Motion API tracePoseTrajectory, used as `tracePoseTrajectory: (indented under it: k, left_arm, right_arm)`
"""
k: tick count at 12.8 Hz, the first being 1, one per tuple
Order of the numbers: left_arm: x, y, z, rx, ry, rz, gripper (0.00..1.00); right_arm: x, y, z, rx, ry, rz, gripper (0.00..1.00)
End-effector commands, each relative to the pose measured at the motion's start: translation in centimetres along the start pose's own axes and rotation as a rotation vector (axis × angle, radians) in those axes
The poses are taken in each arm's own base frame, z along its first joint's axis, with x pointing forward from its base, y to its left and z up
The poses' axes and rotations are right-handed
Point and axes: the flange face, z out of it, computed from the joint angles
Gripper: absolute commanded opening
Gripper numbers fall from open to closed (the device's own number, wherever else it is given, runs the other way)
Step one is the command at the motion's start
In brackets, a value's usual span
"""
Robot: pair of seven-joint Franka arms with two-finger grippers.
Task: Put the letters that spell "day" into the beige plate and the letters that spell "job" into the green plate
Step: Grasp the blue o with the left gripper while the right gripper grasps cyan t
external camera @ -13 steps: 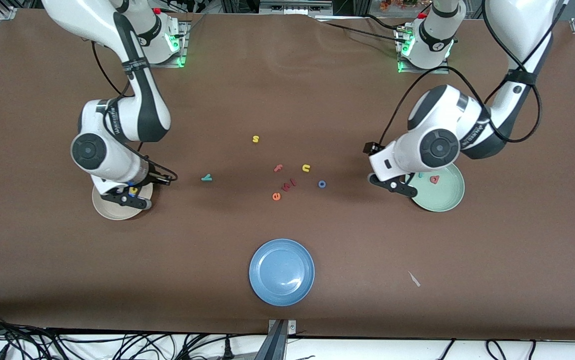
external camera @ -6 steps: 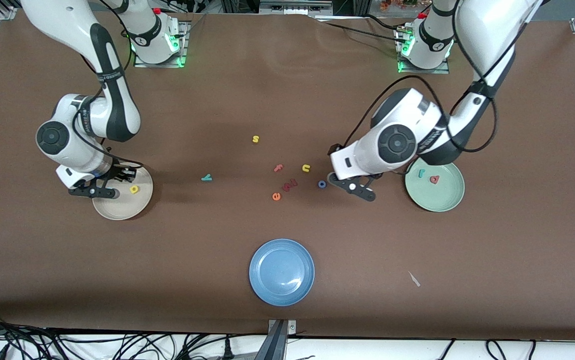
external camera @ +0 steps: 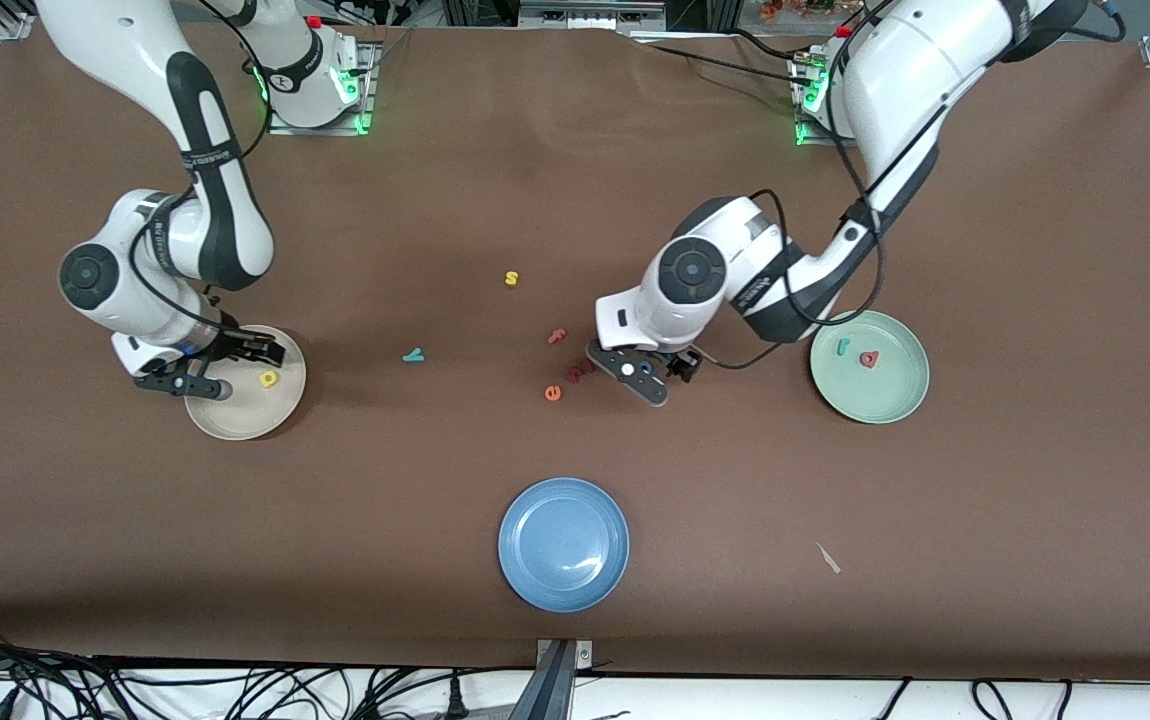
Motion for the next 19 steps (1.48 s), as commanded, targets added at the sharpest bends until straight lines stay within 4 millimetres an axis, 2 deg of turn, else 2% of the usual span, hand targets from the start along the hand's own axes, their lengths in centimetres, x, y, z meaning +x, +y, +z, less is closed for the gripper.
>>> tracePoseTrajectory:
  k: [1, 4, 6, 12, 15, 19]
  left_arm:
    - [0.7, -0.3, 2.1, 0.063, -0.002, 0.068, 0.95]
    - [0.7, 0.7, 3.8, 0.083, -0.002, 0.111, 0.67]
    - [0.9, 0.6, 4.3, 0.076, 0.011, 0.112, 0.60]
    - [0.4, 0.5, 5.7, 0.100, -0.005, 0.174, 0.59]
    - [0.3, 0.6, 6.9, 0.113, -0.015, 0.193, 0.59]
    - [0.3, 0.9, 8.0, 0.118, -0.002, 0.216, 0.59]
  right_arm:
    - [-1.1, -4.7, -0.3, 0.018, -0.011, 0.192, 1.00]
    - [-2.0, -10.2, 0.2, 0.003, 0.005, 0.391, 1.00]
    - [-2.6, -13.2, 0.9, -0.007, 0.018, 0.489, 1.00]
    - [-4.0, -20.9, 3.5, -0.008, 0.029, 0.754, 1.00]
    - [-4.4, -22.9, 4.4, 0.004, 0.030, 0.837, 1.00]
    - [-5.4, -22.7, 5.6, 0.004, 0.012, 0.862, 1.00]
